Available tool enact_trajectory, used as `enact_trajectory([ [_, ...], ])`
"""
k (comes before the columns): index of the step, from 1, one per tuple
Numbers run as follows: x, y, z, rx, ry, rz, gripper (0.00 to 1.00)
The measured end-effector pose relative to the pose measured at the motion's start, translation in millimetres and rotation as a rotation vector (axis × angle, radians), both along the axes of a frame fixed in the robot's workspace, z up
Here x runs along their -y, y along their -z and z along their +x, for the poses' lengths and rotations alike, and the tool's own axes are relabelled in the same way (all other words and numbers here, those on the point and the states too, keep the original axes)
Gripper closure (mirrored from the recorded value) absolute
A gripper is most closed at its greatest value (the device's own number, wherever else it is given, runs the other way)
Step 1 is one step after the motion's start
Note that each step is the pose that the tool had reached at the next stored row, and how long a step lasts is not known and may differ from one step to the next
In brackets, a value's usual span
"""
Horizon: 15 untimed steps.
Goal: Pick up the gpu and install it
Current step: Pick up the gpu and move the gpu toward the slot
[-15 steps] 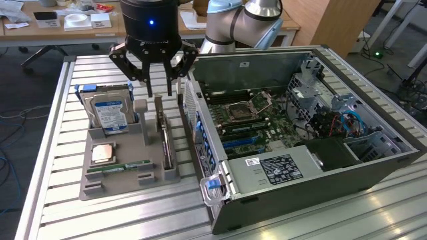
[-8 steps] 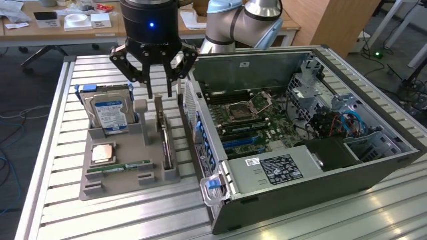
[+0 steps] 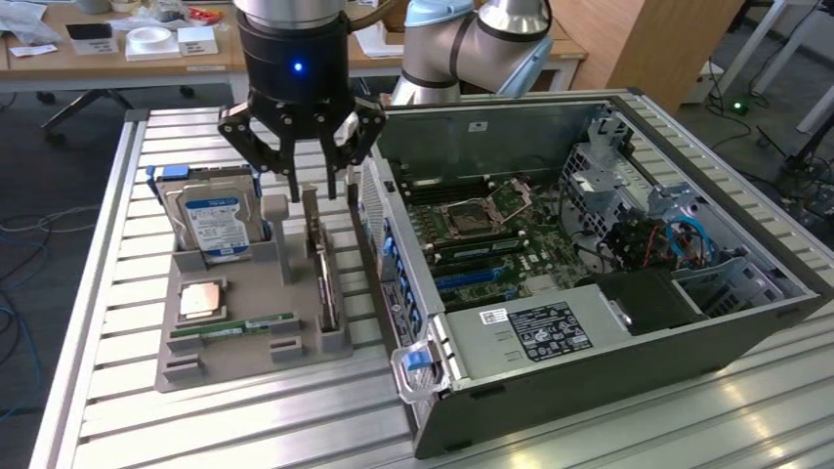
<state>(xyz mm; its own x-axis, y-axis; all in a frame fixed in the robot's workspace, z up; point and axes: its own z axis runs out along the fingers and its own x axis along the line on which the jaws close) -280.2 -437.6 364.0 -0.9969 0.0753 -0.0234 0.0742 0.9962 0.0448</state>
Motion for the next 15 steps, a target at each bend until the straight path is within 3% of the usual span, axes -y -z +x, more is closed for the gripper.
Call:
enact_trajectory([
  [9,0.0,6.9,-0.1,0.0002,0.000,0.0002,0.58],
  [15,0.0,16.8,-0.2,0.0000,0.000,0.0000,0.58],
])
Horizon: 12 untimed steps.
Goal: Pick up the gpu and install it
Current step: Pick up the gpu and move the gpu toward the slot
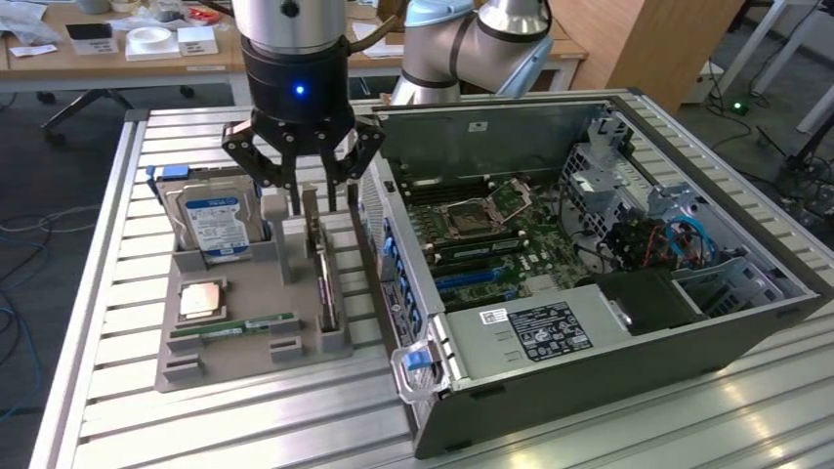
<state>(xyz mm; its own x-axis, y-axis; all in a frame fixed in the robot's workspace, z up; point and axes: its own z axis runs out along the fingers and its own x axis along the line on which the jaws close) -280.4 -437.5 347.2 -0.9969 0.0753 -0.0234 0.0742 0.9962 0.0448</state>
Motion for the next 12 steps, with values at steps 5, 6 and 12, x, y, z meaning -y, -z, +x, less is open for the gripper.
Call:
enact_trajectory([
  [5,0.0,9.0,-0.2,0.0000,0.000,0.0000,0.58],
  [6,0.0,10.9,-0.3,0.0001,0.000,0.0001,0.58],
  [12,0.0,21.7,-0.8,0.0000,0.000,0.0000,0.58],
])
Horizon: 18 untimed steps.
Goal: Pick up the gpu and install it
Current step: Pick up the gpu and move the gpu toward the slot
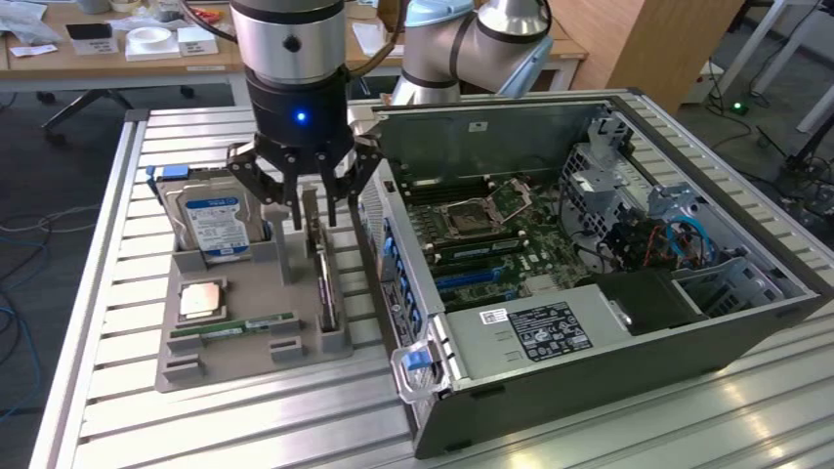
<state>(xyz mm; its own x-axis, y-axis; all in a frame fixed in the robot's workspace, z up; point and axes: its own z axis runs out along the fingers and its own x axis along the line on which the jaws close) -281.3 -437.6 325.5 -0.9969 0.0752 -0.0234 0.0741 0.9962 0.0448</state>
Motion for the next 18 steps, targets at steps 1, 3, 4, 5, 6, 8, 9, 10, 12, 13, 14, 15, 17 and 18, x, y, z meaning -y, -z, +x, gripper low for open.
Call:
enact_trajectory([
  [1,0.0,1.5,0.0,0.0001,0.000,0.0001,0.58],
  [3,0.0,2.0,0.0,-0.0001,0.000,-0.0001,0.58],
  [4,0.0,2.0,0.0,-0.0001,0.000,-0.0001,0.58],
  [5,0.0,2.0,0.0,-0.0002,0.000,-0.0002,0.58],
  [6,0.0,2.4,-0.4,0.0001,0.000,0.0000,0.58],
  [8,-0.1,3.3,-1.4,0.0002,0.000,0.0000,0.58],
  [9,-0.1,3.6,-2.0,0.0002,0.000,0.0001,0.58],
  [10,-0.1,3.7,-2.1,0.0002,0.000,0.0002,0.58],
  [12,0.0,3.6,-2.2,0.0000,0.000,0.0000,0.58],
  [13,0.0,3.5,-2.2,0.0000,0.000,-0.0001,0.58],
  [14,0.0,3.6,-2.2,0.0000,0.000,0.0000,0.58],
  [15,0.0,3.6,-2.2,0.0000,0.000,0.0001,0.58],
  [17,0.0,3.6,-2.2,0.0001,0.000,0.0004,0.58],
  [18,0.0,3.7,-2.3,0.0000,0.000,0.0007,0.58],
])
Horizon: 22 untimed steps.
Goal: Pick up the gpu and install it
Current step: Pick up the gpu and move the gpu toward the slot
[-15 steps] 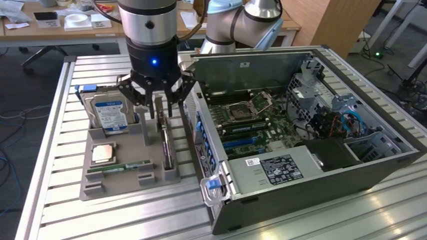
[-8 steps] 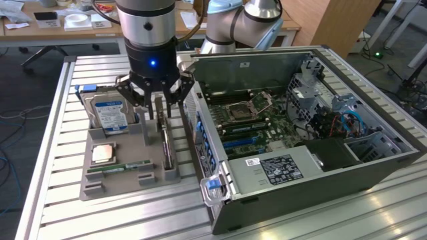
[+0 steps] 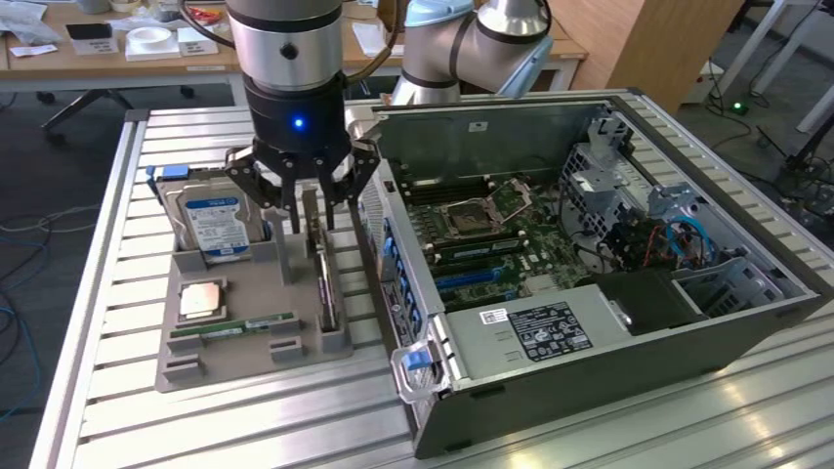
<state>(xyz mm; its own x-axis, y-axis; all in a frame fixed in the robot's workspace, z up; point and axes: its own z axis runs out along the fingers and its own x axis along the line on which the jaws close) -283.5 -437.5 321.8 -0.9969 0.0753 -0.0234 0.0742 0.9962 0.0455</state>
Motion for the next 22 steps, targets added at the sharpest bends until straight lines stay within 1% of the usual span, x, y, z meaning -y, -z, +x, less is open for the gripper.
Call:
enact_trajectory([
  [3,0.0,3.0,0.0,0.0000,0.000,0.0000,0.58],
  [9,0.0,13.0,0.0,0.0000,0.000,0.0000,0.58],
  [22,-0.1,15.9,-0.2,0.0000,0.000,0.0001,0.58],
])
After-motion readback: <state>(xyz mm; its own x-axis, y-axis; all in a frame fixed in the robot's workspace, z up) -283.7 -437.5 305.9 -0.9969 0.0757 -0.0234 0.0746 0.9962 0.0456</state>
